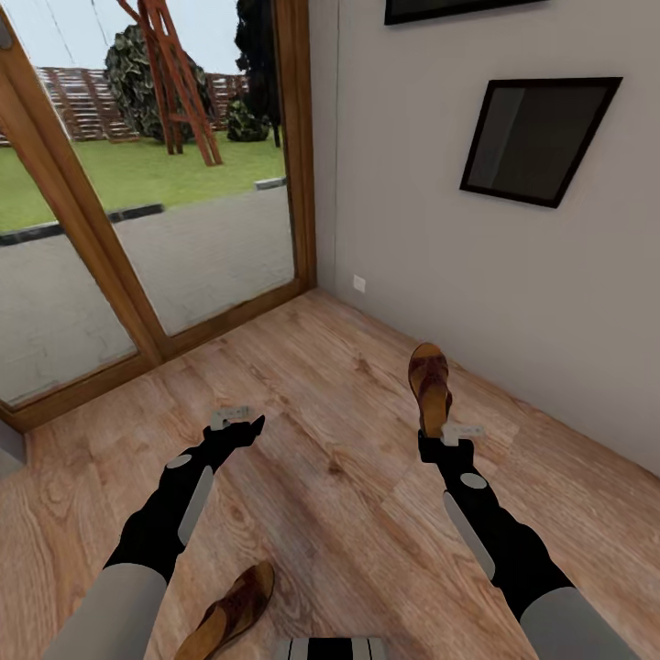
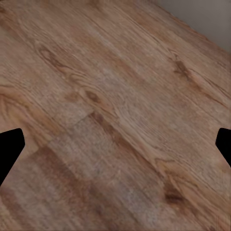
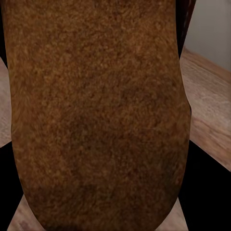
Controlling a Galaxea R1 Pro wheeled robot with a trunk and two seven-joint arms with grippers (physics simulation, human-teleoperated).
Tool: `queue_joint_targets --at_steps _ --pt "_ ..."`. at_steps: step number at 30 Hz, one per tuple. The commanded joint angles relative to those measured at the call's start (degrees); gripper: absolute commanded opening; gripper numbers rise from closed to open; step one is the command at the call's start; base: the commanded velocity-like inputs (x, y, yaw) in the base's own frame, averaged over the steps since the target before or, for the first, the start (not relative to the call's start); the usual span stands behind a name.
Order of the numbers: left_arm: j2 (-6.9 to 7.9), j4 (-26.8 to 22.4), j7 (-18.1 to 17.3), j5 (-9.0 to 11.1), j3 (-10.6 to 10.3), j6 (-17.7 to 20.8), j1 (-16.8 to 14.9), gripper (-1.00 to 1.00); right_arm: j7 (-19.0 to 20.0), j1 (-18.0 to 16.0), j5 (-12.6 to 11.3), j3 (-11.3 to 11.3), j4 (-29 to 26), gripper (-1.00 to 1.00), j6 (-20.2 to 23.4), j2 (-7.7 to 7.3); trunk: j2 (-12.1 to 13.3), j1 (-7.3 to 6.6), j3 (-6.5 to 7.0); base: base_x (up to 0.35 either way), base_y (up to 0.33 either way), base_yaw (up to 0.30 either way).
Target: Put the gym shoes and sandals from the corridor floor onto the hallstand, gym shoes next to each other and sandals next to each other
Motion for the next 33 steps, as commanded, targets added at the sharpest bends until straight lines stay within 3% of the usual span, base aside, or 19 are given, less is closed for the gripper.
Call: queue_joint_targets --at_steps 1,7,9,10,14,20,33 --pt "0.03 -0.1 -0.3 0.6 0.2 0.5 0.0 1.00 -0.5 0.0 -0.4 0.3 -0.1 -1.00 0.2 -0.10 0.0 -0.01 -0.05 0.007 0.000 0.000" --pt "1.30 0.2 -0.3 0.4 0.2 0.3 0.0 1.00 -0.5 0.0 -0.4 0.1 -0.2 -1.00 0.4 -0.14 0.0 -0.01 -0.05 0.003 0.000 0.000" --pt "2.53 0.6 -0.3 0.3 0.2 0.2 0.0 1.00 -0.5 0.0 -0.4 0.1 -0.2 -1.00 0.4 -0.14 0.0 -0.01 -0.05 0.000 0.000 0.000" --pt "4.34 2.1 -0.3 0.3 0.1 0.1 0.1 1.00 -0.5 0.0 -0.5 0.0 -0.3 -1.00 0.5 -0.14 0.0 -0.01 -0.05 0.000 0.000 0.000" --pt "5.26 3.8 -0.3 0.3 0.1 0.0 0.1 1.00 -0.5 0.0 -0.5 0.0 -0.3 -1.00 0.5 -0.15 0.0 -0.01 -0.05 0.000 0.000 0.000" --pt "5.63 6.4 -0.4 0.3 0.1 0.0 0.1 1.00 -0.5 0.0 -0.5 0.0 -0.3 -1.00 0.5 -0.15 0.0 -0.01 -0.05 0.000 0.000 0.000" --pt "5.67 7.0 -0.4 0.3 0.1 0.0 0.1 1.00 -0.5 0.0 -0.5 0.0 -0.3 -1.00 0.5 -0.15 0.0 -0.01 -0.05 -0.130 0.000 0.000"
